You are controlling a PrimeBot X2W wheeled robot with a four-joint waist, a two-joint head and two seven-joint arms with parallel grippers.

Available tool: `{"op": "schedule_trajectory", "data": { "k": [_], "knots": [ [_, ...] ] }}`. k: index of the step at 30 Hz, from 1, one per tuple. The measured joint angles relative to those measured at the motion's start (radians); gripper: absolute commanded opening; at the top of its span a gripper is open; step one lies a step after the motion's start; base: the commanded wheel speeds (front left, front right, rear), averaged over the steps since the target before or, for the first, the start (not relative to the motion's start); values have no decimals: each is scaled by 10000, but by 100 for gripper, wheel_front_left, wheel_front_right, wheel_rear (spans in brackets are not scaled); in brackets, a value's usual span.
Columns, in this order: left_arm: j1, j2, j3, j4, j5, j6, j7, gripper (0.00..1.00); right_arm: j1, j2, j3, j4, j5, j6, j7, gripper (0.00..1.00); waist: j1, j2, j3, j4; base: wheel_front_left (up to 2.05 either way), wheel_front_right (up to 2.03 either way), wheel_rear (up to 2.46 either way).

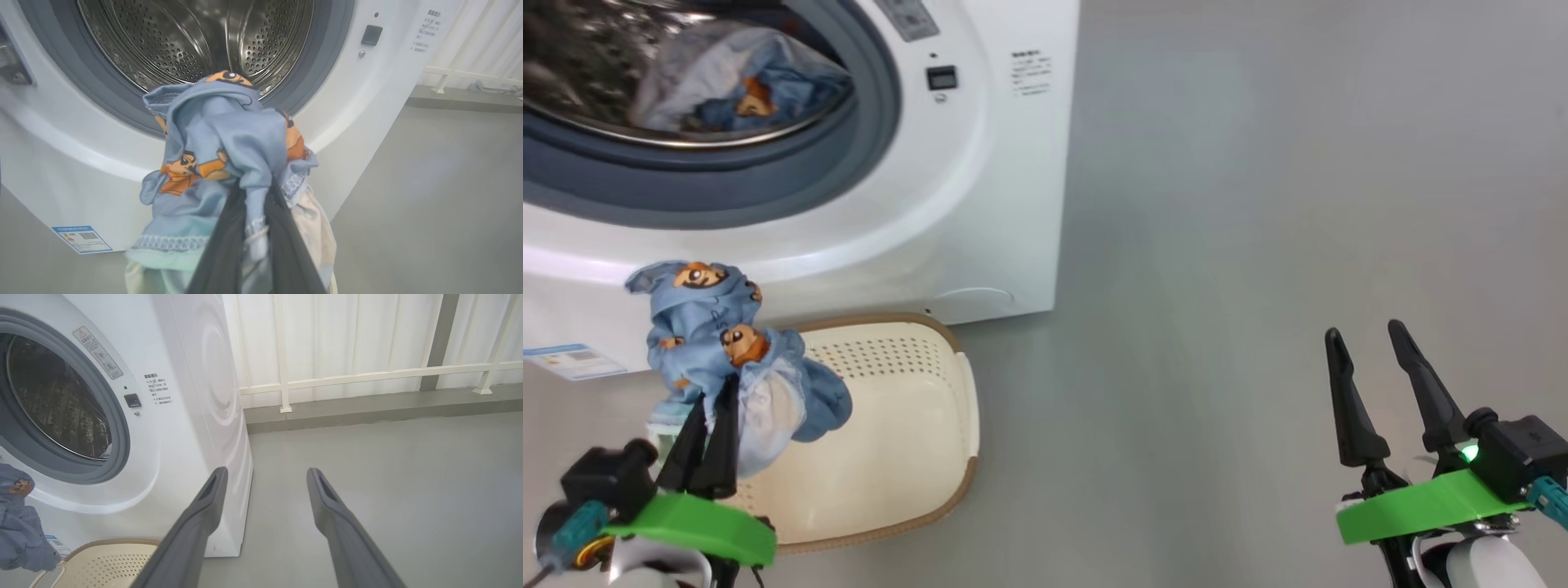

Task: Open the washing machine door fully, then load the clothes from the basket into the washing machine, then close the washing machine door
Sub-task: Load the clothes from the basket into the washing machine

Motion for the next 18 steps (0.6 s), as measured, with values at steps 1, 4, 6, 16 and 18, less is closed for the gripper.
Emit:
{"op": "schedule_trajectory", "data": {
  "k": [1, 4, 6, 16, 18],
  "knots": [
    [134, -35, 98, -192, 111, 0, 0, 0, 51, -10, -17, 4, 0, 2, 0, 100, 1, 0, -75, 72, 0, 0, 0],
    [587, -153, 362, -782, 420, 0, 0, 0, 194, -21, -111, 2, 0, 2, 0, 100, 0, 0, -318, 266, 0, 0, 0],
    [880, -222, 552, -1137, 600, 0, -2, 0, 343, -23, -153, 2, 0, 2, 0, 100, 0, 0, -452, 390, 0, 0, 0],
    [2230, -629, 1400, -2941, 1266, 0, -17, 0, 732, -23, -370, -4, 15, 0, 0, 100, 0, 0, -870, 849, 0, 0, 0],
    [2420, -754, 1530, -3246, 1342, 0, -23, 0, 737, -23, -407, -15, 15, 0, 0, 100, 0, 0, -888, 897, 0, 0, 0]
  ]
}}
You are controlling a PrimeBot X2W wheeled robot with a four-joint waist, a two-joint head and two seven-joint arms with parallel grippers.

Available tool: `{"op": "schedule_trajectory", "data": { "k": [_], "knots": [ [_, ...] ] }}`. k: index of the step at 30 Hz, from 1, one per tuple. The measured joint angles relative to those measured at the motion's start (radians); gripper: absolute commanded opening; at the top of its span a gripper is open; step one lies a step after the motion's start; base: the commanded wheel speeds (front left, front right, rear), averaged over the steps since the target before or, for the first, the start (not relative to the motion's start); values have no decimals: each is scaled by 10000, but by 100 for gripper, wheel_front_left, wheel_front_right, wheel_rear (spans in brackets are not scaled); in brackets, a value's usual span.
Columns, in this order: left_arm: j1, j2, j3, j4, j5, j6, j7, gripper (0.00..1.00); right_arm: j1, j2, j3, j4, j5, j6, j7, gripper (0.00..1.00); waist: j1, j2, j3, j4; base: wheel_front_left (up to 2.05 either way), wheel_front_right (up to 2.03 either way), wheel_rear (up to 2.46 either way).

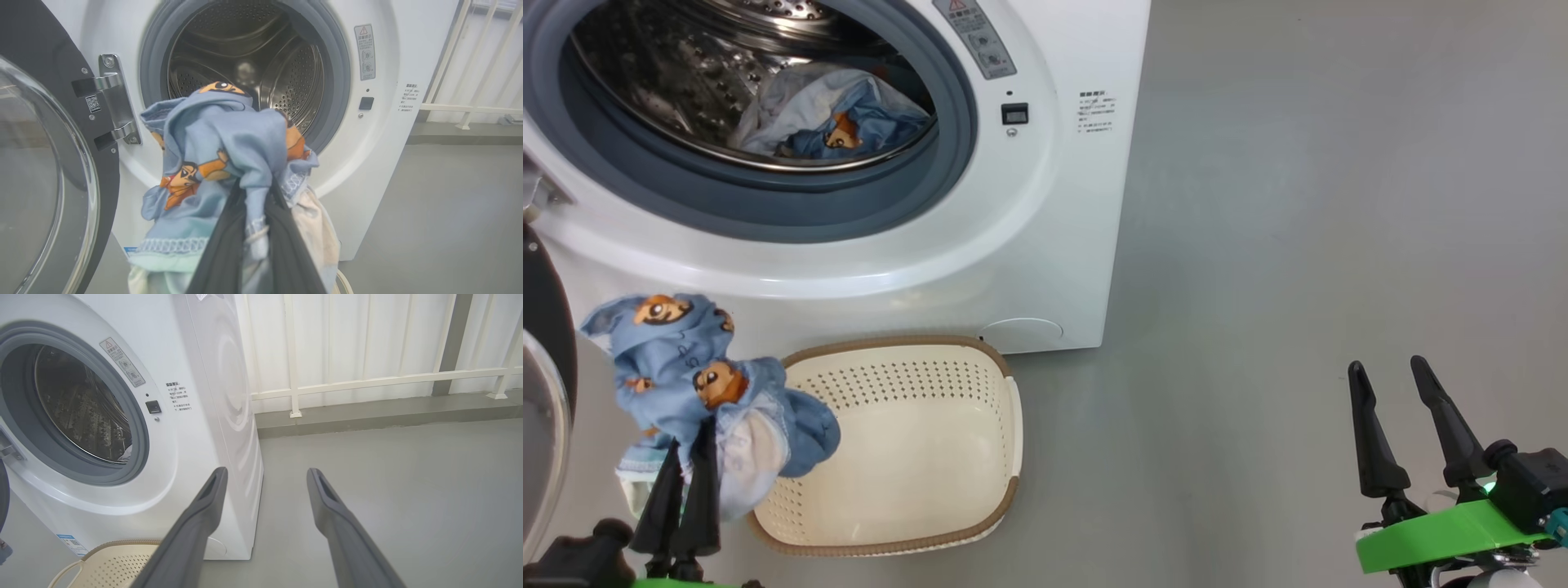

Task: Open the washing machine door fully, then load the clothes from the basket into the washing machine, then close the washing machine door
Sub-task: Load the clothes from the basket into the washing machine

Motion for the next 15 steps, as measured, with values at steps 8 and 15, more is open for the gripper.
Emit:
{"op": "schedule_trajectory", "data": {
  "k": [8, 15],
  "knots": [
    [346, -257, 230, -412, 75, 0, -2, 0, 119, 4, -50, -23, 12, 2, 0, 100, 1, 0, 74, 68, 0, 0, 0],
    [297, -253, 247, -412, 59, 0, -2, 0, 104, 13, -38, -63, 12, 0, 0, 100, 1, 0, 291, 15, 0, 0, 0]
  ]
}}
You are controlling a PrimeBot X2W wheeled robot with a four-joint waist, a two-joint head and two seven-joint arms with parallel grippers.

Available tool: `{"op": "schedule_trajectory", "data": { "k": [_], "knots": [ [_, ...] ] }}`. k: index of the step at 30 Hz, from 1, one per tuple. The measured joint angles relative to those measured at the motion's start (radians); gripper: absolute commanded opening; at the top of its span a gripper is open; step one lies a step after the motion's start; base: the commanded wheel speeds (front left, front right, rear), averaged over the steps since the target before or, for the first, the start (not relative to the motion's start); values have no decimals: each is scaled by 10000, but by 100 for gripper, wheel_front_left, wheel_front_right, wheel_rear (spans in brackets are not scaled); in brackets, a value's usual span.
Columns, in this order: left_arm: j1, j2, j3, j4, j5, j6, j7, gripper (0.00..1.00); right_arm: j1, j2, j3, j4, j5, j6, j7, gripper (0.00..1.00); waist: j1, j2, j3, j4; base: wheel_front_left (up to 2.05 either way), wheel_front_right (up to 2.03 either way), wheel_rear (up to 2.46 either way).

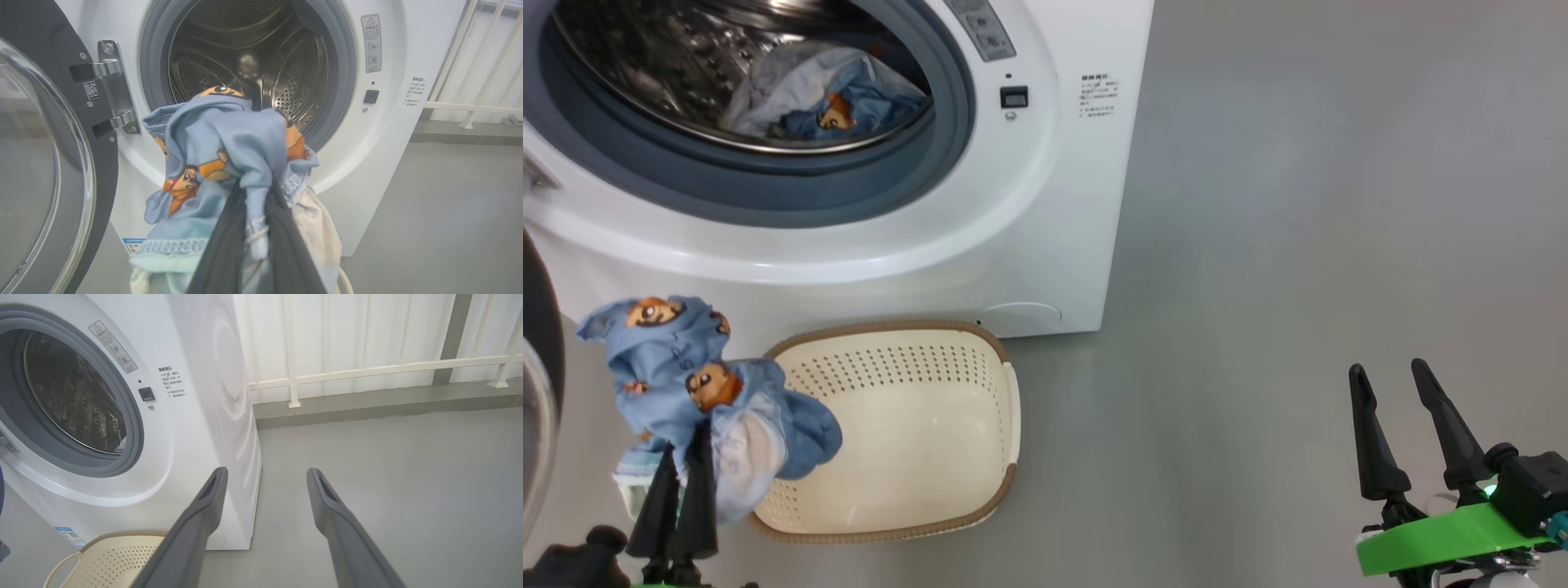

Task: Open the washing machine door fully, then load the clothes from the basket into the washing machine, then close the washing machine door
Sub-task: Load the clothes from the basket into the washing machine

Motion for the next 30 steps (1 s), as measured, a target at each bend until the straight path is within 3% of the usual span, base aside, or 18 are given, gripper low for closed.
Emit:
{"op": "schedule_trajectory", "data": {
  "k": [14, 30],
  "knots": [
    [-1800, 391, 35, 372, -253, 0, 0, 0, -776, 144, 63, -132, -2, 0, 0, 100, 1, 0, 1108, -351, 0, 0, 0],
    [-7054, 1952, -585, 3678, -809, 0, -4, 0, -2284, 477, 696, -150, -4, 2, 0, 100, 2, 0, 3140, -1023, 0, 0, 0]
  ]
}}
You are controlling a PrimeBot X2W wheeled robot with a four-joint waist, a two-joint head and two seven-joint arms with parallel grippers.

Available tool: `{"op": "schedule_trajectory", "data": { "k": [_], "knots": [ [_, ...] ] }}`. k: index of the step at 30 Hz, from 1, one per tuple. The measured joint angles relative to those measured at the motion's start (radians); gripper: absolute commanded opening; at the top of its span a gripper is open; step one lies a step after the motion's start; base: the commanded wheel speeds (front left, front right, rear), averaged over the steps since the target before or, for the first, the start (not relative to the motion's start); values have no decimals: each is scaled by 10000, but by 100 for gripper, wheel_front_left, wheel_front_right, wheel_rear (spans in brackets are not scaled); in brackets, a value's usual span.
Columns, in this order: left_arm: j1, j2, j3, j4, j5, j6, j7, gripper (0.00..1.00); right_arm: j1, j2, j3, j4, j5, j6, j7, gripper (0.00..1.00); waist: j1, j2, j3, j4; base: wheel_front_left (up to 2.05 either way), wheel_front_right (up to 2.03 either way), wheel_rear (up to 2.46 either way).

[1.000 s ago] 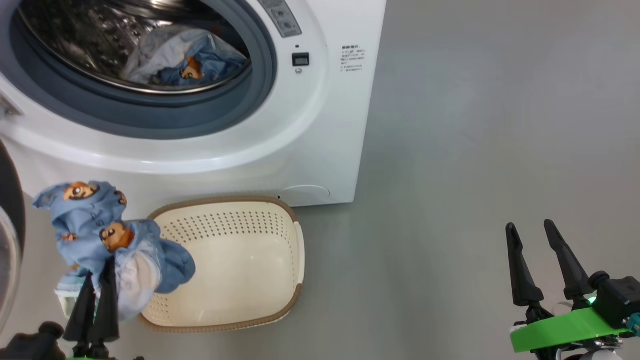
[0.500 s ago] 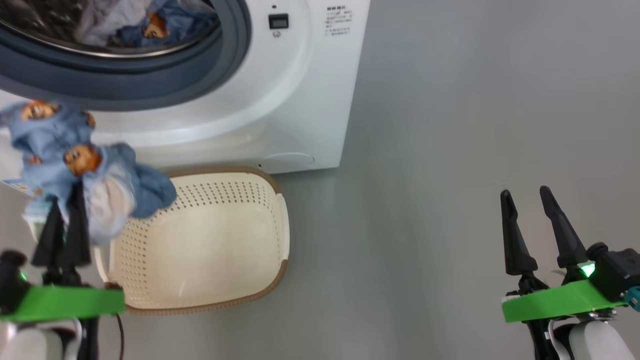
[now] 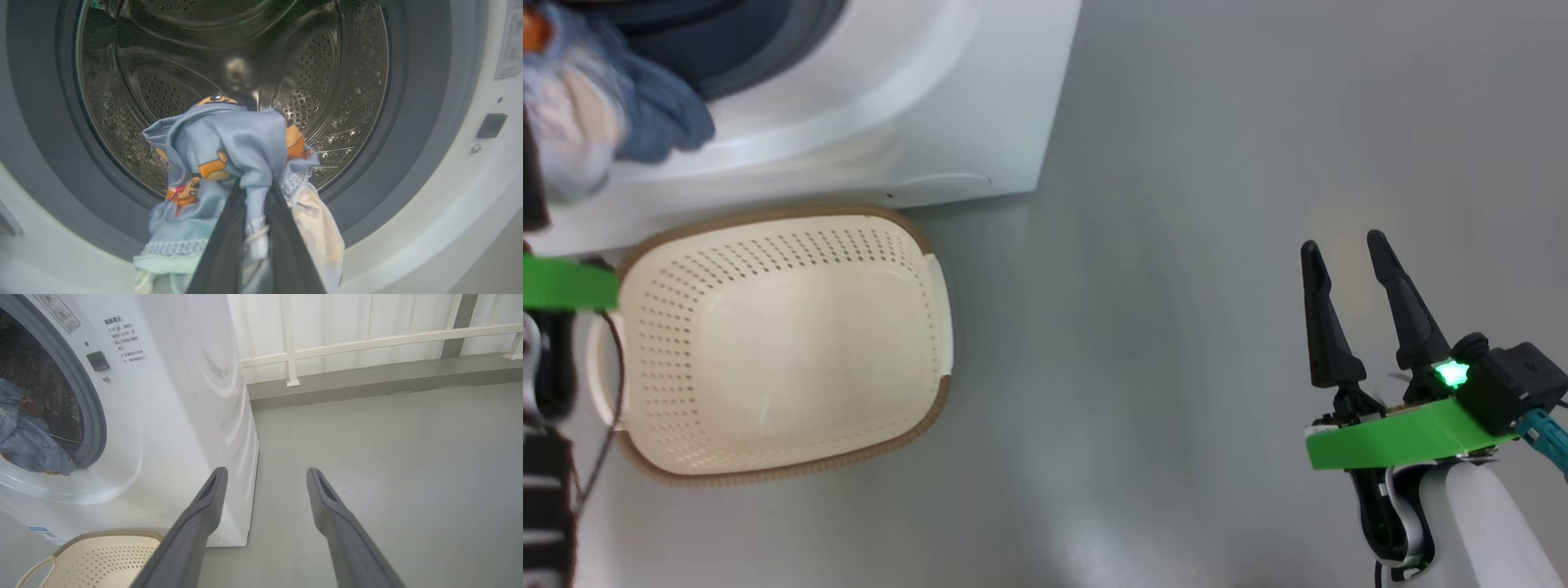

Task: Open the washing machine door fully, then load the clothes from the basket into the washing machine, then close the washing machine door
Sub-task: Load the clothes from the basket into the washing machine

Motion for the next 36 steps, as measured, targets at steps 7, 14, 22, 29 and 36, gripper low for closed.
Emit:
{"op": "schedule_trajectory", "data": {
  "k": [7, 14, 22, 29, 36],
  "knots": [
    [-2187, 424, -520, 1521, -171, 0, 0, 0, -461, 36, 245, -29, 0, 0, -2, 100, -1, 0, 785, -380, 0, 0, 0],
    [-4491, 995, -1095, 2989, -190, 0, 0, 0, -1030, 63, 591, -196, 295, 0, -2, 100, -1, 0, 1627, -769, 0, 0, 0],
    [-6031, 1565, -991, 3513, 466, 31, 0, 0, -1211, 90, 907, -217, 594, 0, -2, 100, -1, 0, 2228, -1431, 0, 0, 0],
    [-6115, 1781, -464, 3434, 1135, 196, -2, 100, -1212, 102, 982, -263, 633, 0, -2, 100, -1, 0, 2416, -1932, 0, 0, 0],
    [-6012, 1634, 150, 3127, 1457, 337, -10, 100, -1211, 121, 984, -255, 644, 0, -2, 100, -3, 0, 2354, -1988, 0, 0, 0]
  ]
}}
